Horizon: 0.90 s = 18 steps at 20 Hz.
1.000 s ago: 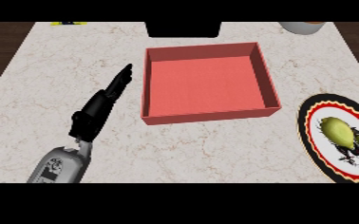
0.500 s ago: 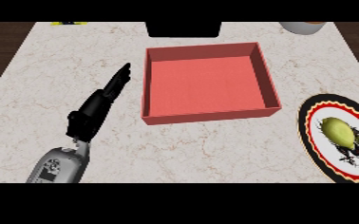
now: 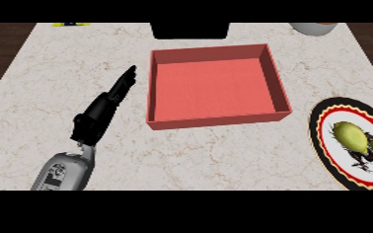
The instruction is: Pick the pear from the plate and place it in the cardboard box
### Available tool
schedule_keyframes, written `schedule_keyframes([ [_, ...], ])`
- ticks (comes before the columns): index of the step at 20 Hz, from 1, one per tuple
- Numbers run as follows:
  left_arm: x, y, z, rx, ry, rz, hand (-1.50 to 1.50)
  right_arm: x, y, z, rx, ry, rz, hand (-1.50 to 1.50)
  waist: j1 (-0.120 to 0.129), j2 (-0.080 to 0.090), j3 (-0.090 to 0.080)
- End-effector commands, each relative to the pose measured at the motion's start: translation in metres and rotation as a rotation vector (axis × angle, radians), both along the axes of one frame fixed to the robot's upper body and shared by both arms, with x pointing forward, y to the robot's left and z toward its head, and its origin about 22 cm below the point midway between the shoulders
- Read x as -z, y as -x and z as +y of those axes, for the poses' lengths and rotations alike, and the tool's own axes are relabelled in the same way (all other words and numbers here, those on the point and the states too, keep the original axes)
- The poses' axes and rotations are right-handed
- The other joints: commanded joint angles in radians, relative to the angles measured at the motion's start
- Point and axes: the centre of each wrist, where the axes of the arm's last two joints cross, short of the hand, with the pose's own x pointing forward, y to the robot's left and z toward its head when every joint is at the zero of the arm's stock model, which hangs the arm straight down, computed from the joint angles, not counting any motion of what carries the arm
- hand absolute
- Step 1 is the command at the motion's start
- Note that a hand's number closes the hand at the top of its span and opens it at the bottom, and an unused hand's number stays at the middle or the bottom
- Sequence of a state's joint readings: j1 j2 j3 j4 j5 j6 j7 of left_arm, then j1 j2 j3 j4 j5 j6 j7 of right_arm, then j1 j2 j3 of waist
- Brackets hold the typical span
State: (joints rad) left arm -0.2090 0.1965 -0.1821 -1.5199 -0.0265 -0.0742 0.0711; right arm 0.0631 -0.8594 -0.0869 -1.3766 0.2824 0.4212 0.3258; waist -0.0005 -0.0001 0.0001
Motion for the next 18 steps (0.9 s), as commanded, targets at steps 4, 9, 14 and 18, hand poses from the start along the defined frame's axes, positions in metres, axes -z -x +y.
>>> schedule_keyframes([
  [4, 0.013, 0.007, -0.01, -0.01, 0.003, -0.009, 0.0, 0.021, 0.0, 0.005, -0.02, -0.012, 0.028, -1.5, -0.002, 0.0, 0.0],
  [9, 0.009, 0.003, -0.026, -0.011, -0.013, -0.002, 0.0, 0.024, 0.002, 0.008, -0.03, -0.001, 0.109, -1.5, -0.004, 0.0, 0.0],
  [14, -0.001, 0.006, 0.007, 0.013, 0.009, -0.004, 0.0, 0.042, -0.004, 0.021, -0.03, 0.0, 0.128, -1.5, -0.001, 0.0, 0.0],
  [18, -0.021, -0.008, -0.009, -0.001, 0.027, 0.018, 0.0, 0.031, -0.003, -0.008, -0.011, -0.011, 0.114, -1.5, -0.001, 0.0, 0.0],
])
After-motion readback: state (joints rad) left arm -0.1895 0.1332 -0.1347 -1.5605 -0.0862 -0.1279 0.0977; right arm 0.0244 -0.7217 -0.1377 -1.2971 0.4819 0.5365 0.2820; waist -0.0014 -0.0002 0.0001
